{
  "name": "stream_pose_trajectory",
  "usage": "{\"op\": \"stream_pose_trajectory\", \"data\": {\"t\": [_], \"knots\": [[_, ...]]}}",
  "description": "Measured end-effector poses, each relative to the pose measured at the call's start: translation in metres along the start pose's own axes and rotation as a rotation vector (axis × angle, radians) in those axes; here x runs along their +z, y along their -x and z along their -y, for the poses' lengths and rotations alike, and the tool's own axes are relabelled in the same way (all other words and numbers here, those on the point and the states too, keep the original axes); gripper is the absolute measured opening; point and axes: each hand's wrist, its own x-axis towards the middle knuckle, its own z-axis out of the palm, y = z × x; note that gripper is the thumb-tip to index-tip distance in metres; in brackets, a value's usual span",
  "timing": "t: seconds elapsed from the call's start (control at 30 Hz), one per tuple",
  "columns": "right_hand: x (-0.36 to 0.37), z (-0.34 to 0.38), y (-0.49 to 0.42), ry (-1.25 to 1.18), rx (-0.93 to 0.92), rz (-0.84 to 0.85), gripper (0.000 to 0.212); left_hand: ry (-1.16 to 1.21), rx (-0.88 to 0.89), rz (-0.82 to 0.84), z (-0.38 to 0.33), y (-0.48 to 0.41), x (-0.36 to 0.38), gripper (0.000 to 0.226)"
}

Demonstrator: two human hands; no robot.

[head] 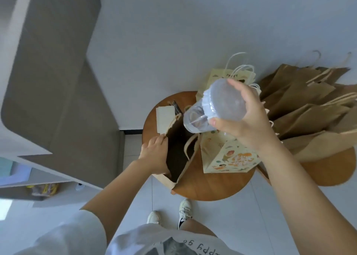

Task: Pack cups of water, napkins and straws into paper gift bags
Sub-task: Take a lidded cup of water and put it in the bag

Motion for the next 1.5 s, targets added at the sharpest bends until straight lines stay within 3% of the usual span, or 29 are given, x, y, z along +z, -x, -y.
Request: {"op": "stream_pose_trajectory", "data": {"t": [0.17, 0.33, 0.5, 0.63, 0.73, 0.8, 0.9, 1.1, 1.37, 1.5], "knots": [[0.036, -0.027, -0.043, -0.005, 0.025, 0.224, 0.087, 0.017, 0.053, 0.019, 0.019, -0.012, -0.006, 0.117], [0.060, -0.073, -0.053, 0.284, -0.005, 0.328, 0.088, 0.041, -0.015, 0.018, 0.024, -0.019, -0.021, 0.110], [0.066, -0.101, -0.043, 0.517, -0.114, 0.566, 0.095, 0.317, -0.109, 0.022, 0.021, -0.035, -0.027, 0.099], [0.071, -0.103, -0.038, 0.744, -0.320, 0.740, 0.100, 0.405, -0.164, -0.027, 0.017, -0.043, -0.029, 0.085], [0.088, -0.095, -0.040, 0.973, -0.559, 0.754, 0.102, 0.348, -0.103, 0.000, 0.012, -0.043, -0.030, 0.088], [0.104, -0.092, -0.047, 1.084, -0.622, 0.763, 0.105, 0.287, -0.061, 0.034, 0.006, -0.040, -0.035, 0.089], [0.131, -0.097, -0.063, 1.165, -0.500, 0.899, 0.108, 0.223, -0.022, 0.022, -0.001, -0.041, -0.036, 0.085], [0.177, -0.136, -0.074, 1.023, -0.125, 1.104, 0.110, 0.220, -0.074, 0.014, 0.008, -0.044, -0.032, 0.084], [0.191, -0.169, -0.073, 1.025, -0.057, 1.095, 0.110, 0.070, -0.163, 0.028, 0.021, -0.050, -0.034, 0.094], [0.186, -0.173, -0.072, 0.977, -0.034, 1.090, 0.117, 0.146, -0.196, 0.042, 0.025, -0.052, -0.036, 0.093]]}}
